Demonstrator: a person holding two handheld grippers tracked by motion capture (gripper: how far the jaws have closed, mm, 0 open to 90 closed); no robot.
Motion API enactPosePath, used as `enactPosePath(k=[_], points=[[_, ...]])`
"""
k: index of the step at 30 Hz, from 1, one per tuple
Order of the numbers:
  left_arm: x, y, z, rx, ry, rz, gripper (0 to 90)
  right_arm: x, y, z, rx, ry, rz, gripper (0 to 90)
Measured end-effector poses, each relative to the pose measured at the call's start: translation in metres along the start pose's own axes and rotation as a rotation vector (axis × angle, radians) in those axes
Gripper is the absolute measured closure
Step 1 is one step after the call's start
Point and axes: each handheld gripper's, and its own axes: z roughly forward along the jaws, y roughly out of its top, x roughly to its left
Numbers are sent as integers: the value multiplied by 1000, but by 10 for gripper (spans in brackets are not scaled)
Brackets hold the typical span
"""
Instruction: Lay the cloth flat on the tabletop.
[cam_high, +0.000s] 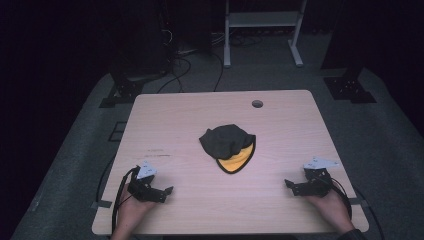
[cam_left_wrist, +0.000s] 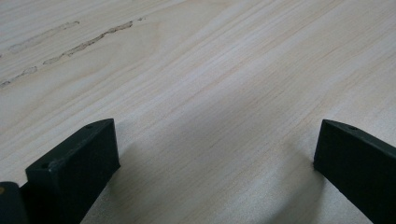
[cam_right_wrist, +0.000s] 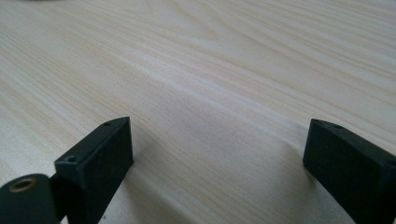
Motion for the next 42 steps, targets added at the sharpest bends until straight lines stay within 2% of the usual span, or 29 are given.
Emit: enactPosePath(k=[5, 9, 12, 17, 18, 22, 25, 31, 33, 34, 42], points=[[0, 0, 0, 0, 0, 0, 0, -1, -1, -1, 1, 7, -7, 74], [0, 0, 0, 0, 0, 0, 0, -2, 0, -4, 10, 21, -19, 130], [0, 0, 0, 0, 0, 1, 0, -1, 5, -6, 23, 29, -13, 135], [0, 0, 0, 0, 0, 0, 0, 2, 13, -8, -9, 47, -15, 144], [0, 0, 0, 0, 0, 1, 0, 4, 19, -8, -21, 66, -22, 152], [0, 0, 0, 1, 0, 2, 0, 9, 27, -5, -31, 89, -32, 156], [0, 0, 0, 3, -1, 1, 0, 15, 36, 0, -48, 123, -44, 174], [0, 0, 0, 3, -1, 1, 0, 38, 61, 16, -63, 197, -82, 187], [0, 0, 0, 3, 0, 1, 0, 41, 64, 20, -60, 206, -92, 186], [0, 0, 0, 3, -1, 1, 0, 47, 72, 27, -58, 224, -100, 187], [0, 0, 0, 1, 0, 1, 0, 62, 92, 48, -78, 250, -129, 192]])
